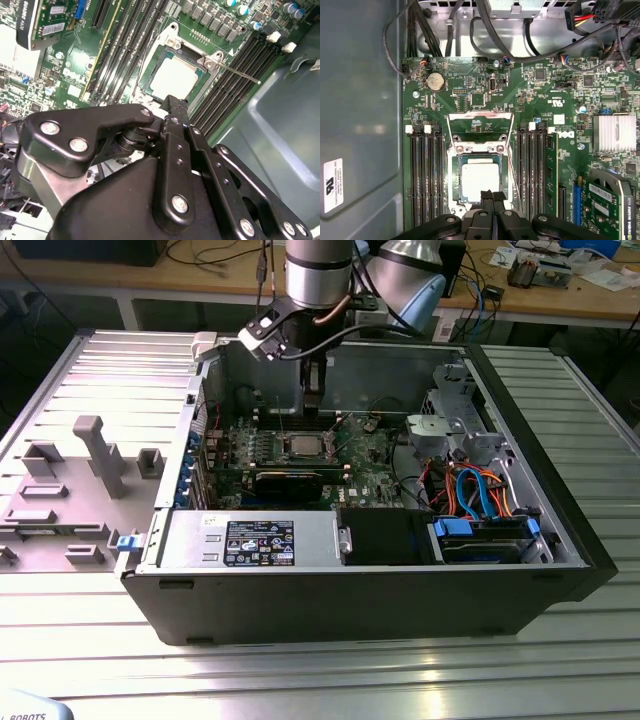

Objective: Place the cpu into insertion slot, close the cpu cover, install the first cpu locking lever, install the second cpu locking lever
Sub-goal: 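Close the cpu cover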

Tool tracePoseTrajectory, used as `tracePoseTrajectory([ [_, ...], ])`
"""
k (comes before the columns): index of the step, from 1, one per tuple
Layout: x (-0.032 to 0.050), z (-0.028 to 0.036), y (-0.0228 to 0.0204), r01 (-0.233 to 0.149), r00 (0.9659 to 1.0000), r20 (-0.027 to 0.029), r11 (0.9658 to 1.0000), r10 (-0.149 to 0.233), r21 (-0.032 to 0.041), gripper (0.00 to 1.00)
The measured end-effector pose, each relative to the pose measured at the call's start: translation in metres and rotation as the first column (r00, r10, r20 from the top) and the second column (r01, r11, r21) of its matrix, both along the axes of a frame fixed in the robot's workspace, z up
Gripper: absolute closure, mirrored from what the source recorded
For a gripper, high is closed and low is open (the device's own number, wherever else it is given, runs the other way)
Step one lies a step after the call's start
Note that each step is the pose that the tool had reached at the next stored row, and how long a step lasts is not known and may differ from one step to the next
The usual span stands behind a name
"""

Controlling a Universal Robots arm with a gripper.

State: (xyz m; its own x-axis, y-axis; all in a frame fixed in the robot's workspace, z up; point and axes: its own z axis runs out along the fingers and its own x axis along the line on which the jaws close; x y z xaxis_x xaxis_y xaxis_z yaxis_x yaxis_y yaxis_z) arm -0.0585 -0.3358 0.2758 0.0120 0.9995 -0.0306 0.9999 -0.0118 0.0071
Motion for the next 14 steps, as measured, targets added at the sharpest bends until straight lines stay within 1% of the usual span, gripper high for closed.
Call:
tracePoseTrajectory([
  [1,0.0,0.0018,0.0,0.0,1.0,-0.0001,1.0,0.0,-0.0008,0.89],
  [2,0.0,0.0021,0.0,0.0,1.0,0.0001,1.0,0.0,-0.0007,0.89],
  [8,0.0001,0.0022,0.0,0.0,1.0,0.0,1.0,0.0,-0.001,0.89],
  [14,0.0035,0.0022,0.0,0.0,1.0,0.0,1.0,0.0,-0.0011,0.89],
])
